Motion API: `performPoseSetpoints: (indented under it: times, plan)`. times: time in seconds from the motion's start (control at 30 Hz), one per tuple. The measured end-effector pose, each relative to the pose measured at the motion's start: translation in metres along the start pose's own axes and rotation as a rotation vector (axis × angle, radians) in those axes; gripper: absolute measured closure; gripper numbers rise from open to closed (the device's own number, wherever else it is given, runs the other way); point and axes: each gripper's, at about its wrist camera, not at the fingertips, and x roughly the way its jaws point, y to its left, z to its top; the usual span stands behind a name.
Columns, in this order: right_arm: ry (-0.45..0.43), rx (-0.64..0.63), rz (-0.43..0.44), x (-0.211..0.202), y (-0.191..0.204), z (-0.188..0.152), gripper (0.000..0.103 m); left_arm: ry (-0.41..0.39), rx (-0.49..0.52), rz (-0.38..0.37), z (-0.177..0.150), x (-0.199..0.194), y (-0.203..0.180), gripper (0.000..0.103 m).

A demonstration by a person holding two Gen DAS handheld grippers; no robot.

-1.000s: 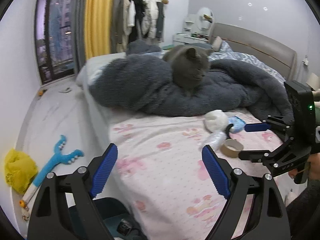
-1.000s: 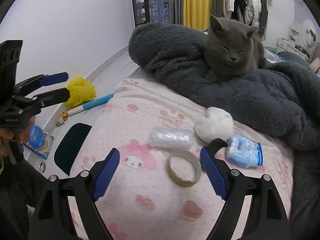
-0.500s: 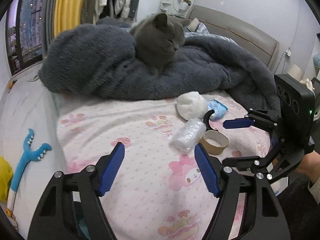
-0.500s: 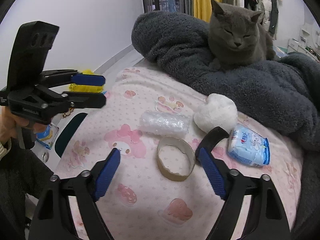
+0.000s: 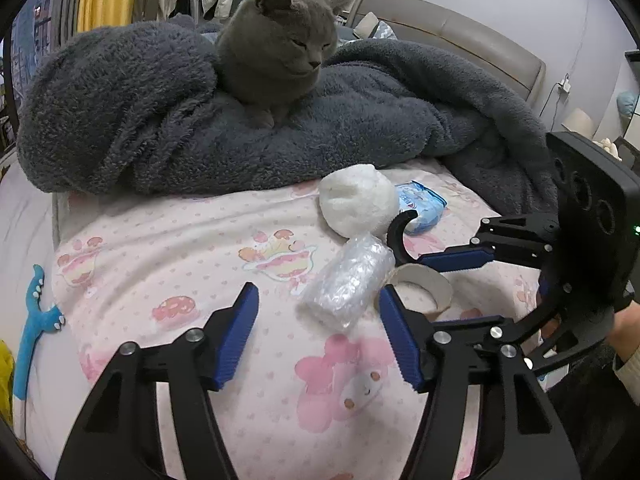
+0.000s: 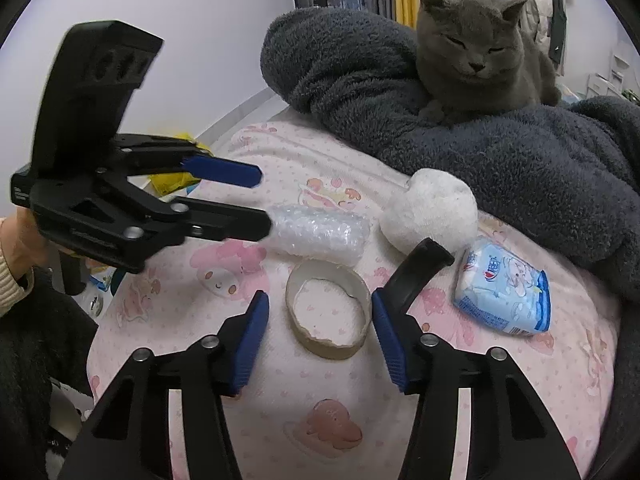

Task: Collect trash
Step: 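Grasp the clear bubble-wrap bag with the left tool while the right tool grasps a cardboard tape core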

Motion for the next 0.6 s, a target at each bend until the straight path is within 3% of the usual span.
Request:
performPoseSetpoints:
  times: [0.13, 0.23, 0.6]
  plan:
    - [0.011, -0.004, -0.004, 0.003, 0.000, -0.003, 0.050, 0.010, -0.018, -0.015, 0.001, 0.008, 0.001, 0.038]
    - [0.010, 0.011, -0.016, 0.002, -0.003, -0.003, 0.059, 0.015, -0.028, -0.025, 0.003, 0.013, 0.000, 0.038]
    - [0.011, 0.009, -0.018, -0.012, -0.015, -0.008, 0.061, 0.025, -0.054, -0.083, 0.008, 0.029, -0.012, 0.040]
